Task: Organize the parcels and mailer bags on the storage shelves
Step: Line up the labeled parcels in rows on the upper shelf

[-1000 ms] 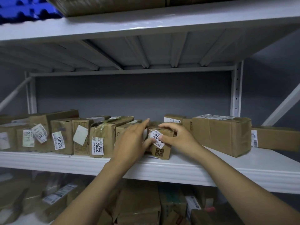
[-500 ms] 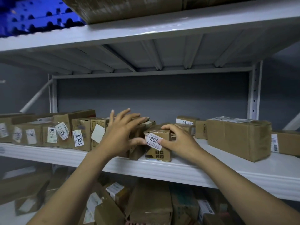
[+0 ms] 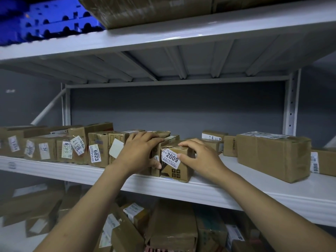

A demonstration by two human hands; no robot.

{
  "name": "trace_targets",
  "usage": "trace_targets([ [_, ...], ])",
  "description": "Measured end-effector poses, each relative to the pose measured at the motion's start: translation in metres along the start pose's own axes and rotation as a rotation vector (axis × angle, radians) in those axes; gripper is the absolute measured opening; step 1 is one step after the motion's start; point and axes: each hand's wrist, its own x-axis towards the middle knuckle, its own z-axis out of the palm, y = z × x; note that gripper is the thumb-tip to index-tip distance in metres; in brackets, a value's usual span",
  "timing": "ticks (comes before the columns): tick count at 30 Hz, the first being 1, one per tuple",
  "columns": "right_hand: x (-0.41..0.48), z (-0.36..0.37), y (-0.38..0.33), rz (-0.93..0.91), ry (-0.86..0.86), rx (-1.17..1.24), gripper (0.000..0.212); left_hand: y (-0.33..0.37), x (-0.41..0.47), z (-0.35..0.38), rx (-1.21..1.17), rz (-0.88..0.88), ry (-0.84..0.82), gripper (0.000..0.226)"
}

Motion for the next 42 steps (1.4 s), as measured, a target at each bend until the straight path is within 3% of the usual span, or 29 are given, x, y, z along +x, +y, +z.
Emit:
trace_targets([
  [8, 0.002, 0.013, 0.004, -0.022, -0.003, -0.122, 0.044, 0.005, -0.004, -0.002, -0.037, -0.023, -0.038, 0.091],
  [16, -0.003, -0.028, 0.013, -0.053, -0.182, -0.165, 0.062, 0.036, 0.000, -0.021, 0.012, -0.013, -0.035, 0.072],
  [26, -0.019, -0.140, 0.083, 0.090, -0.101, -0.879, 0.046, 0.134, 0.069, -0.024, -0.148, 0.081, 0.035, 0.059],
  [32, -0.032, -0.159, 0.119, 0.209, -0.036, -0.990, 0.044, 0.188, 0.133, 0.036, -0.292, -0.070, -0.143, 0.047],
  [42, -0.034, -0.152, 0.169, 0.151, 0.142, -0.998, 0.035, 0.190, 0.215, 0.122, -0.378, -0.228, -0.385, 0.040],
])
